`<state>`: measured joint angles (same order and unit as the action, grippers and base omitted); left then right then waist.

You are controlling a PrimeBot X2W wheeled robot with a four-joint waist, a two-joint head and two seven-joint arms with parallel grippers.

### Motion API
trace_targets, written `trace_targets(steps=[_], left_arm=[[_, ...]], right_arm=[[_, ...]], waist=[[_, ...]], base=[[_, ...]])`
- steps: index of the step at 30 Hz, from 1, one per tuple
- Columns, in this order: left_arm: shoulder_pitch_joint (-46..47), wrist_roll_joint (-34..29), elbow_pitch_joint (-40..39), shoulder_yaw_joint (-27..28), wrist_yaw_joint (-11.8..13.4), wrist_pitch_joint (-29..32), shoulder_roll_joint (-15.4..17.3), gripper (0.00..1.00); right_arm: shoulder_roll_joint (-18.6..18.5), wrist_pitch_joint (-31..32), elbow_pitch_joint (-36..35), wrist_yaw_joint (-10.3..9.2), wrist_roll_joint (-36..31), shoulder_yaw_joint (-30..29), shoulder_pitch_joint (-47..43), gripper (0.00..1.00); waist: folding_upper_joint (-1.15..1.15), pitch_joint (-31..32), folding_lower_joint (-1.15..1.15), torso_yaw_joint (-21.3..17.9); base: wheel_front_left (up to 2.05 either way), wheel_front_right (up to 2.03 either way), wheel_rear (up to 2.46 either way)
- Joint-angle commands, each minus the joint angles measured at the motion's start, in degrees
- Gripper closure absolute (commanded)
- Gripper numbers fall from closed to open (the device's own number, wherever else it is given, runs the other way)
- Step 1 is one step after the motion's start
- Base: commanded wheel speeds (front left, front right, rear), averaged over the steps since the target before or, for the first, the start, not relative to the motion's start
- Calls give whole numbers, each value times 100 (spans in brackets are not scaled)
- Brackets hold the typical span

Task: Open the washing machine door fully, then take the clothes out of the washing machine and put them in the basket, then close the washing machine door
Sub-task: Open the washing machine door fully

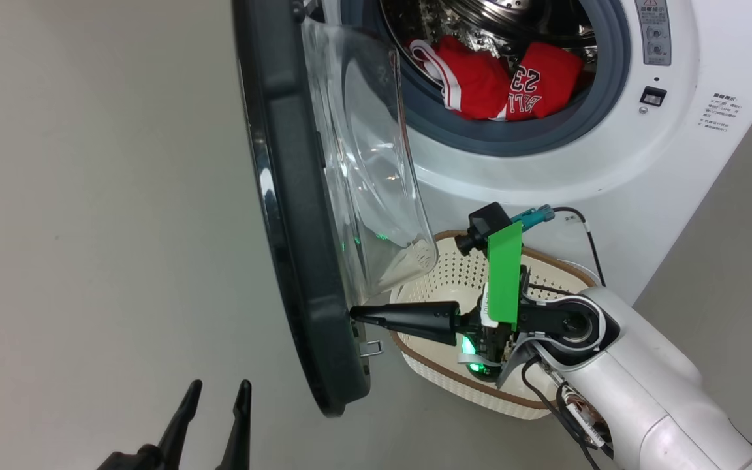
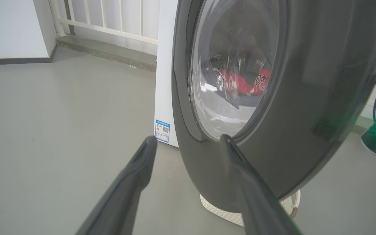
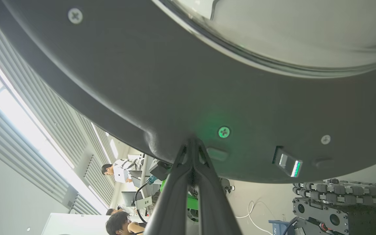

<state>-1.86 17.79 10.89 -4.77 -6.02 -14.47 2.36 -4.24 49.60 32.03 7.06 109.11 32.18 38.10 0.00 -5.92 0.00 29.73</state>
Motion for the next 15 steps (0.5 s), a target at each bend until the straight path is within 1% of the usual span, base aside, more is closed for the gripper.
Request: trace_targets(steps=[1,2,3,7,15], left_arm=[[85,-2,-122,203,9,-52,52,0],[88,-10,-114,204,5,-52,52,0],[91,-19,-107,206,0,-52,52,0],[89,-60,-78,224,-18,-52,52,0],[41,-132,-28,274,-58,-52,52,0]], right_arm=[[135,-73,-131,43,-114,-40,14,40],[135,-110,-119,43,-175,-90,-24,9],[135,-128,-108,43,-221,-143,-70,0],[127,-183,-105,43,-408,-374,-326,0],[-44,-409,-151,43,-837,-775,-1035,0]], waist=[[0,9,0,-5],[0,16,0,-9],[0,27,0,-13],[0,81,0,-36],[0,193,0,-117]], base=[[0,0,0],[0,0,0],[0,0,0],[0,0,0],[0,0,0]])
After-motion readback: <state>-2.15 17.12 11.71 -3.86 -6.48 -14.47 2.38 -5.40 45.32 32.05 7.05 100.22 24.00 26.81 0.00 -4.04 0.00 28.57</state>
